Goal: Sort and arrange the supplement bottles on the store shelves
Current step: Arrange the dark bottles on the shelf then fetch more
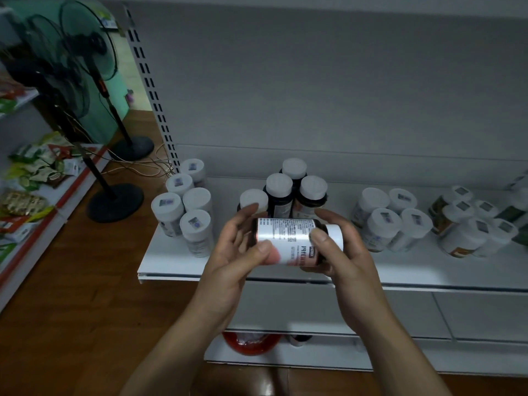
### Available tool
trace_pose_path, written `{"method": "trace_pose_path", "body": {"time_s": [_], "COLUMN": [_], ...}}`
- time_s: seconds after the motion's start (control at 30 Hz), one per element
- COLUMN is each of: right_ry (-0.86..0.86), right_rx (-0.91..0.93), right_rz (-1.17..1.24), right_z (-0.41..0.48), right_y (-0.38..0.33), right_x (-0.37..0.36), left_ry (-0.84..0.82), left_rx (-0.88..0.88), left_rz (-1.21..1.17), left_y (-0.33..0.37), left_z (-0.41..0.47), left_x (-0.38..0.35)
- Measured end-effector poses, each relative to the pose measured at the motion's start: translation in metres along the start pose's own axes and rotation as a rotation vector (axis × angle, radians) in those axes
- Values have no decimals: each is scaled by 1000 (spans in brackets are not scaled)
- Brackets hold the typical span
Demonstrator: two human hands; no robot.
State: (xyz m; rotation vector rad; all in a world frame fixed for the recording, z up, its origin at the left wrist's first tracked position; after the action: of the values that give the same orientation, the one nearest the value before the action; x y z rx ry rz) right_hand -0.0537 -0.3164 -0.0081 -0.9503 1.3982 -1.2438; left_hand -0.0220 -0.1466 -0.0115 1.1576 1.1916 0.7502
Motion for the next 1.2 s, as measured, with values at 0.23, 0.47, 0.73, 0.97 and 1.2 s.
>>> {"method": "trace_pose_path", "body": {"time_s": [0.23, 0.47, 0.73, 0.97, 1.2], "right_ry": [-70, -62, -48, -63, -42], "right_rx": [77, 34, 30, 60, 37], "right_rz": [-25, 34, 5, -40, -12], "right_z": [-1, 2, 2, 1, 1], "right_y": [-3, -3, -4, -5, -5], "right_x": [-2, -5, -5, -6, -7], "left_ry": [47, 14, 10, 63, 13], "left_rx": [-2, -76, -49, -2, -27], "left_rz": [30, 63, 39, 30, 39], "left_y": [3, 2, 4, 6, 5], "left_z": [2, 2, 2, 3, 4], "left_x": [0, 4, 5, 5, 4]}}
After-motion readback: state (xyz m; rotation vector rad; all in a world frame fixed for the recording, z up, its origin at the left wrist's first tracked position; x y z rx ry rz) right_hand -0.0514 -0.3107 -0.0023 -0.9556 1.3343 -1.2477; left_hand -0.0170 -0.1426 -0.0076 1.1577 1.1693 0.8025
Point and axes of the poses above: each hand's wrist, its own z-axis towards the middle knuckle, its own x-axis out of the back of the hand, y = z × x, the point moved 1 cm from there along z, towards the middle knuckle
